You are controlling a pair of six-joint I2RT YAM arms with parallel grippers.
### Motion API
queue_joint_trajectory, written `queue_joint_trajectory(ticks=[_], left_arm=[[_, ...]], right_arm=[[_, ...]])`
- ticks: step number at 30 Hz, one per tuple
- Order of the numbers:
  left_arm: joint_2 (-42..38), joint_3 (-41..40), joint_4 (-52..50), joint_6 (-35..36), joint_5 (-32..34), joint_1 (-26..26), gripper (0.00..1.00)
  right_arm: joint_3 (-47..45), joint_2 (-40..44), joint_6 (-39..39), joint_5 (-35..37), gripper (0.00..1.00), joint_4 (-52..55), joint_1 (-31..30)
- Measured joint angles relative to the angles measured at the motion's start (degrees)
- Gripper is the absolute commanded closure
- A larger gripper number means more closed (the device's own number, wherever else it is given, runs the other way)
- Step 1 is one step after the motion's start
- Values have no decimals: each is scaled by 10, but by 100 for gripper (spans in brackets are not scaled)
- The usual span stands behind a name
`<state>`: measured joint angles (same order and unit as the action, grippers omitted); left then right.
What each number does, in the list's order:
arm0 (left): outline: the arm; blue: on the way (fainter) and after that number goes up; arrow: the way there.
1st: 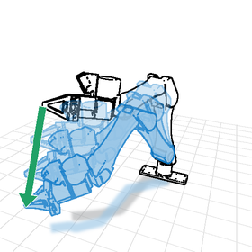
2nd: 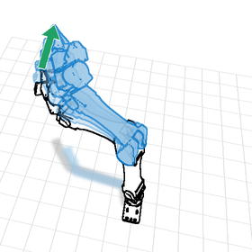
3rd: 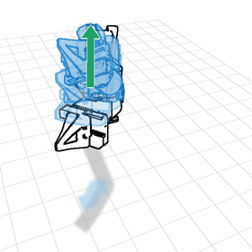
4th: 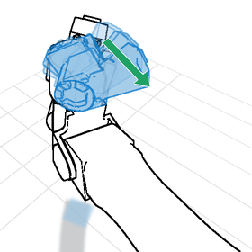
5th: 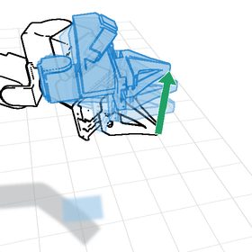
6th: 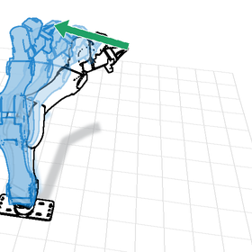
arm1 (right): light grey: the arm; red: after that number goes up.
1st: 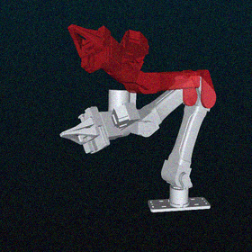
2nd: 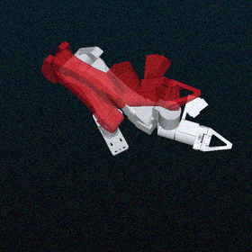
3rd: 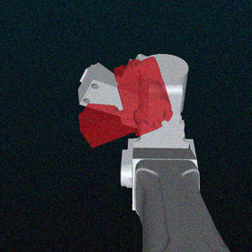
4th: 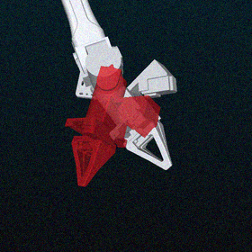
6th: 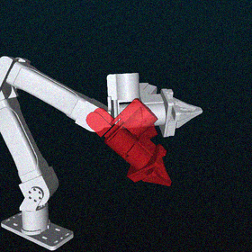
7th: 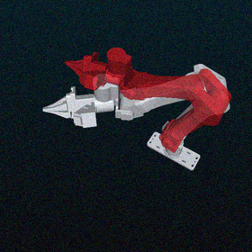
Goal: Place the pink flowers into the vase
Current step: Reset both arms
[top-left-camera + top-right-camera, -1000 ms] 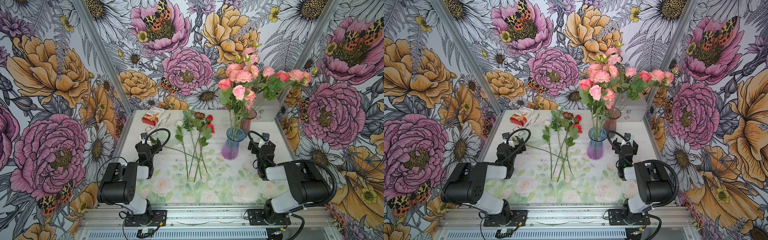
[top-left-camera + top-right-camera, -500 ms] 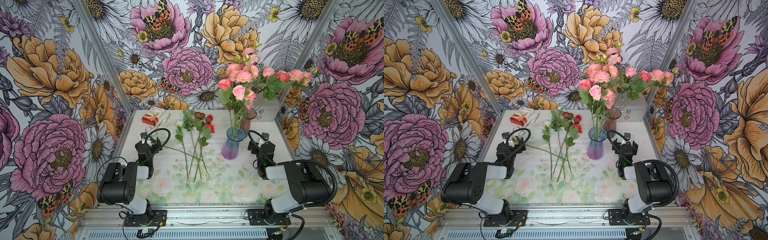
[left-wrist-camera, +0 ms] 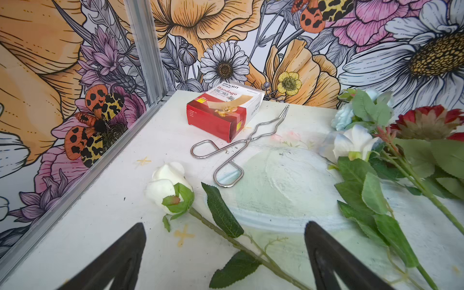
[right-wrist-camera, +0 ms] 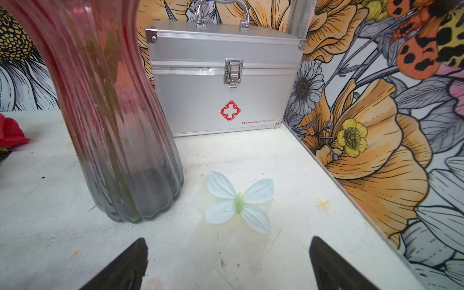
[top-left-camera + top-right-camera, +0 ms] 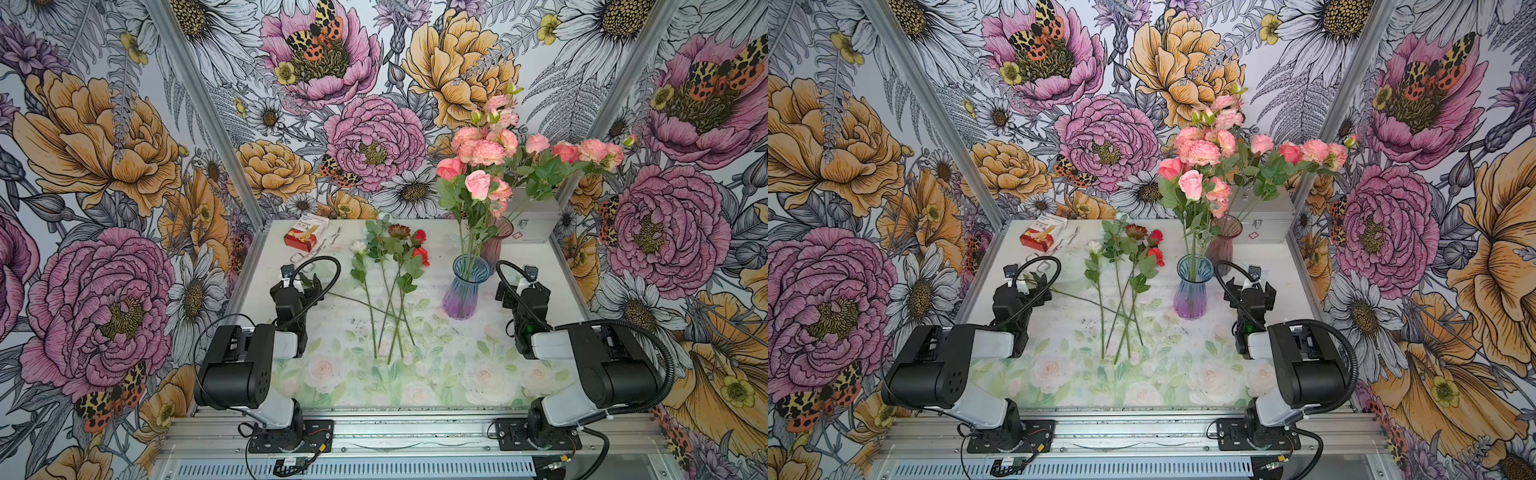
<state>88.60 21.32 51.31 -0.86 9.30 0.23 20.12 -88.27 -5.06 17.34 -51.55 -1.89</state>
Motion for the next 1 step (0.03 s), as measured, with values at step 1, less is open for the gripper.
queue_joint_trajectory(ticks=[1], left_arm=[[0, 0, 0, 0, 0, 0, 1]], right_arm=[[0, 0, 0, 0, 0, 0, 0]])
